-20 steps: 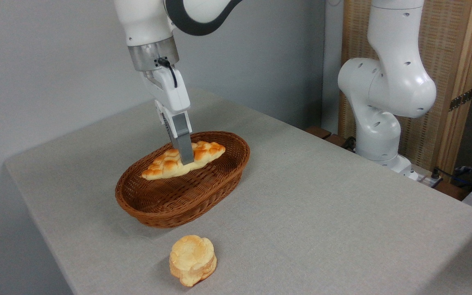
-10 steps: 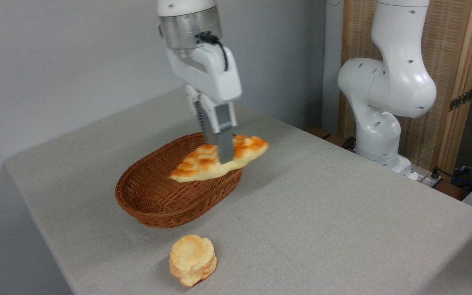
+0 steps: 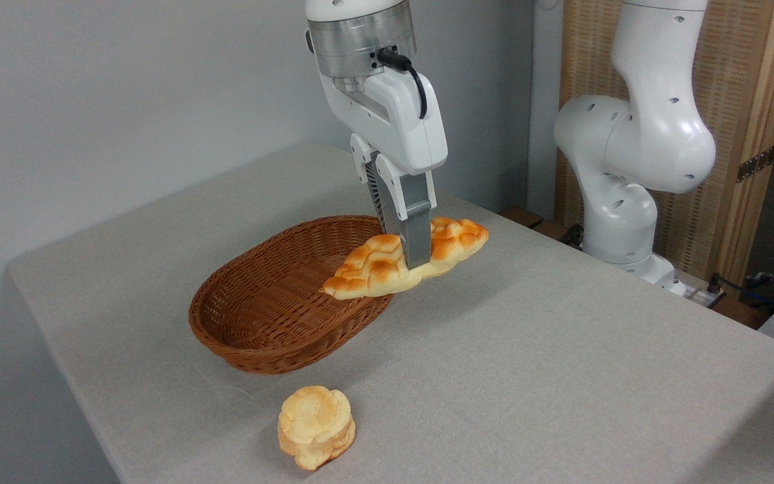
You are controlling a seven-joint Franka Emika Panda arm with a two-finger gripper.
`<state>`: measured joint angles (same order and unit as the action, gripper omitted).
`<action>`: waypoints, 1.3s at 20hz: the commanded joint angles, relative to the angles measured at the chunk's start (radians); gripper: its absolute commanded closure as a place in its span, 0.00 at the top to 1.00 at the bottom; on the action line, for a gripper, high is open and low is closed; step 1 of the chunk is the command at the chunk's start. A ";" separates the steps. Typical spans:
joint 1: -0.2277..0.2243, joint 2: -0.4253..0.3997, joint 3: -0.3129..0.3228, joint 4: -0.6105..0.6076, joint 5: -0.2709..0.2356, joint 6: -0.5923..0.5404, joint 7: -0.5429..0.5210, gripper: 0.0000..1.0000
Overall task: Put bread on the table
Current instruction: 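Lower the bread roll onto the table beside the round bun and release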
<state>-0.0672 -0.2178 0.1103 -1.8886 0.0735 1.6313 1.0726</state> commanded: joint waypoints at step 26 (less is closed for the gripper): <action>-0.028 -0.005 -0.004 0.009 -0.014 -0.028 -0.132 1.00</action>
<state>-0.0718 -0.2177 0.1087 -1.8906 0.0845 1.6258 1.0502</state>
